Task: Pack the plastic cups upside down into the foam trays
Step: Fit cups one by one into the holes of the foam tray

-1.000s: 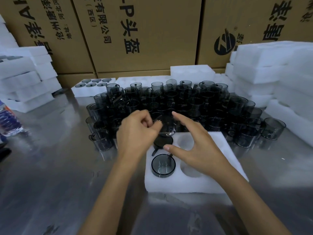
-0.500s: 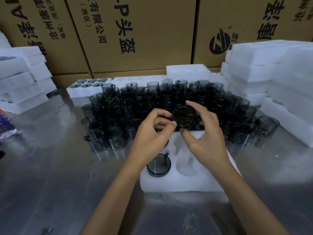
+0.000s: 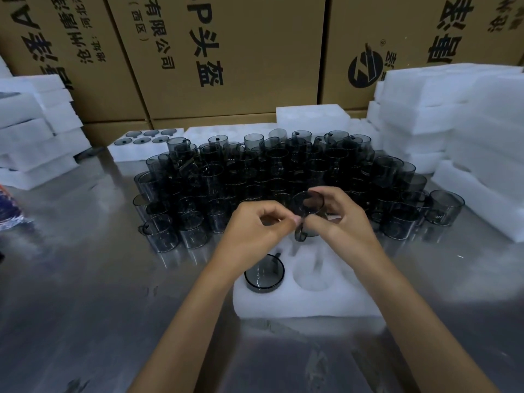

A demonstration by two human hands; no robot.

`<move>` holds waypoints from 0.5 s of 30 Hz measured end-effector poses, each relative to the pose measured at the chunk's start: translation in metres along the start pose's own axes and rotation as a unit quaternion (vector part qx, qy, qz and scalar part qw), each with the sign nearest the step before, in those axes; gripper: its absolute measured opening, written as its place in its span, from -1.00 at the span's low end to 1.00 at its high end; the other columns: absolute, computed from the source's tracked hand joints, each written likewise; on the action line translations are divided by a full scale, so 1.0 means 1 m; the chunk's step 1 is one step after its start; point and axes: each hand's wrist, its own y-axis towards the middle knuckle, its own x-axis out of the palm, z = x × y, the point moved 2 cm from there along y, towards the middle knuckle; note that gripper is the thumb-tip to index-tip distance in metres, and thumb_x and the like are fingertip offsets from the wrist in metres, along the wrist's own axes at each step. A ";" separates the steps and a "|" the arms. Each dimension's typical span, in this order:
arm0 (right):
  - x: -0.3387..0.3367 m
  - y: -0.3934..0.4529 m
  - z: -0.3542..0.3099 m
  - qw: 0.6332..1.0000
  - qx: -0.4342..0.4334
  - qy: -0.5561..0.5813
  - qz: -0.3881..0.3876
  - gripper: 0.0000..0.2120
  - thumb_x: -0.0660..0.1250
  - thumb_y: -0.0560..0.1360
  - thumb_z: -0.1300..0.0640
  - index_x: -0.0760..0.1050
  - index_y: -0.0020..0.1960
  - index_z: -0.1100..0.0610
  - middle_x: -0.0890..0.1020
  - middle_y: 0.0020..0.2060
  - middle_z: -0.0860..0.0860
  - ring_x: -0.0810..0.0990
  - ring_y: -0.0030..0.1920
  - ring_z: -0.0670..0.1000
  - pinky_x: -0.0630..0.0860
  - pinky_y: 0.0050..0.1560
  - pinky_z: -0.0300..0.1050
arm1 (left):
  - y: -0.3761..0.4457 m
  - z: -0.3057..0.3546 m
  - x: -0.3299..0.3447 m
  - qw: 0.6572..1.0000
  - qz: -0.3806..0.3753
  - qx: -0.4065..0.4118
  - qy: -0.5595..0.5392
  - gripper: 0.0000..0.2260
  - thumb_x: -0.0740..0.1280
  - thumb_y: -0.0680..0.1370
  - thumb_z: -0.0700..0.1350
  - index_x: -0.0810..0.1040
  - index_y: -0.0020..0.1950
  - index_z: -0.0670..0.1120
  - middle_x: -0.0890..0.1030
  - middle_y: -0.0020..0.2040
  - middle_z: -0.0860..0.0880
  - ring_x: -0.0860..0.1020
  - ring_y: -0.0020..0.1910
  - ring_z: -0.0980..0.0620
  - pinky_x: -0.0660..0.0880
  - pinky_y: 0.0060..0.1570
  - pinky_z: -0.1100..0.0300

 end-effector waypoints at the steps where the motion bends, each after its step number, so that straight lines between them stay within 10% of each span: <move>1: -0.001 0.000 0.000 1.000 0.010 -0.009 -0.018 -0.58 0.49 0.39 0.30 0.54 0.16 -0.04 0.67 0.04 -0.06 0.63 0.01 -0.15 0.48 -0.10 -0.43 | 0.000 -0.001 0.001 1.000 -0.006 -0.007 0.007 -0.89 0.48 0.51 -0.15 0.72 -0.20 0.01 0.71 -0.20 0.08 0.67 -0.13 0.08 0.59 -0.05 0.23; 7: -0.012 0.000 -0.005 0.996 0.040 -0.028 -0.081 -0.58 0.59 0.33 0.13 0.54 0.12 -0.07 0.71 0.01 -0.14 0.63 0.05 -0.19 0.45 0.21 -0.17 | 0.001 -0.002 -0.004 1.000 -0.006 -0.021 0.000 -0.93 0.48 0.51 -0.10 0.71 -0.17 -0.04 0.72 -0.20 0.06 0.66 -0.15 0.13 0.52 -0.13 0.35; 11: -0.015 -0.002 -0.006 0.992 0.023 -0.054 -0.115 -0.54 0.57 0.36 0.23 0.50 0.17 -0.05 0.70 0.06 -0.17 0.59 0.15 -0.25 0.37 0.30 -0.18 | 0.001 -0.001 -0.004 0.999 -0.012 -0.045 -0.017 -0.88 0.46 0.53 -0.08 0.57 -0.05 -0.08 0.73 -0.24 0.02 0.63 -0.18 -0.15 0.56 -0.01 -0.05; 15: -0.015 -0.002 -0.006 0.990 0.004 -0.063 -0.126 -0.54 0.58 0.33 0.20 0.48 0.14 -0.04 0.71 0.03 -0.20 0.59 0.14 -0.26 0.36 0.29 -0.20 | 0.001 -0.001 -0.005 0.998 -0.033 -0.058 -0.014 -0.84 0.47 0.52 -0.08 0.54 0.05 0.00 0.73 -0.24 0.01 0.57 -0.21 0.00 0.53 -0.01 -0.06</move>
